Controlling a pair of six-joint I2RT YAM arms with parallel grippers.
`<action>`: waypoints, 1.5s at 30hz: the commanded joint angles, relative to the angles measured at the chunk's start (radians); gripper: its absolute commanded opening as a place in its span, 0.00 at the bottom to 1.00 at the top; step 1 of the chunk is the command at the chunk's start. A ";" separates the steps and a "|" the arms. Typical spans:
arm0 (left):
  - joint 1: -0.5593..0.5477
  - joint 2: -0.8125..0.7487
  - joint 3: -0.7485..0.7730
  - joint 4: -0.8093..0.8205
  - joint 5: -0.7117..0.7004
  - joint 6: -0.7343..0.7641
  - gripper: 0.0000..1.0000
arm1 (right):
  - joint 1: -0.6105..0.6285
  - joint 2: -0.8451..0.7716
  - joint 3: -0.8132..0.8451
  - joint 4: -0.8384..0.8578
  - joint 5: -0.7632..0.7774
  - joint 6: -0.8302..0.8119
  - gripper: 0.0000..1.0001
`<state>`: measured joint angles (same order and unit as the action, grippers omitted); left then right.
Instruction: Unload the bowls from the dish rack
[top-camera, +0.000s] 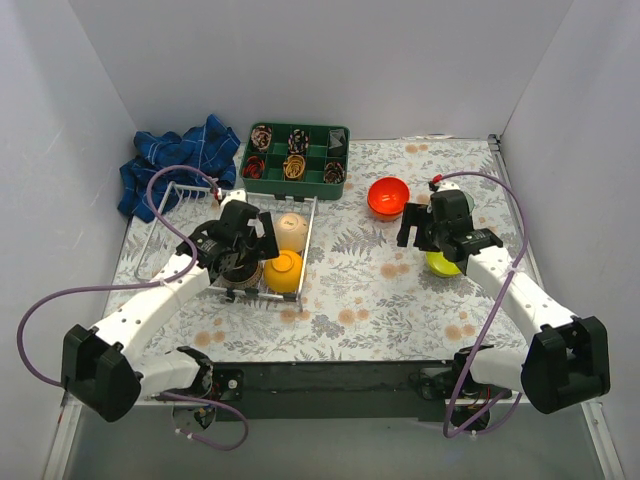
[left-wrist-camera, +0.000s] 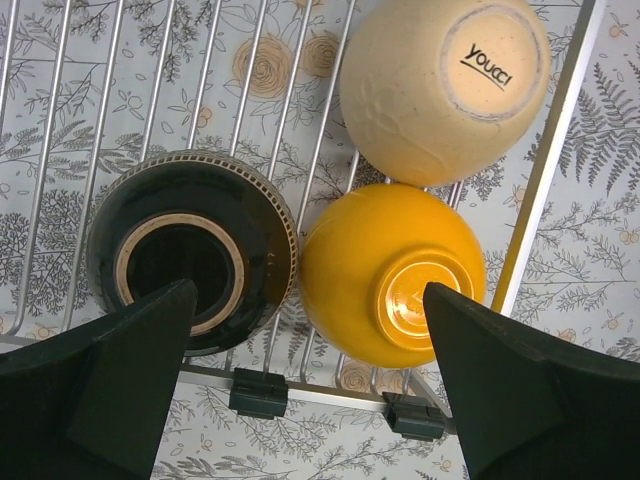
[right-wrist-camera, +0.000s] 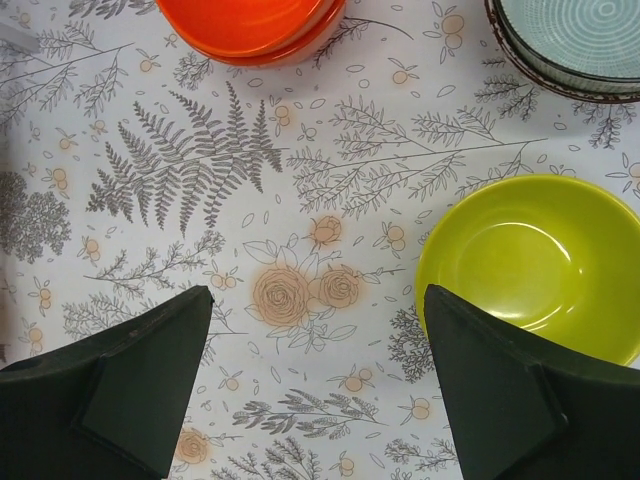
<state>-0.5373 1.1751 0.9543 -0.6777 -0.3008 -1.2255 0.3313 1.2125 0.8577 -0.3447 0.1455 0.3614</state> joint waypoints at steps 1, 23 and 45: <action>0.037 0.006 0.009 -0.031 0.014 -0.035 0.97 | 0.003 -0.025 -0.013 -0.002 -0.046 -0.024 0.95; 0.200 0.256 0.067 0.147 0.112 0.023 0.98 | 0.005 -0.054 -0.025 -0.005 -0.011 -0.065 0.95; 0.338 0.273 0.239 0.236 0.212 0.005 0.98 | 0.005 -0.097 -0.025 -0.037 -0.006 -0.101 0.95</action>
<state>-0.2256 1.5894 1.2278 -0.4191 -0.1184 -1.1835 0.3325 1.1370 0.8188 -0.3790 0.1379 0.2790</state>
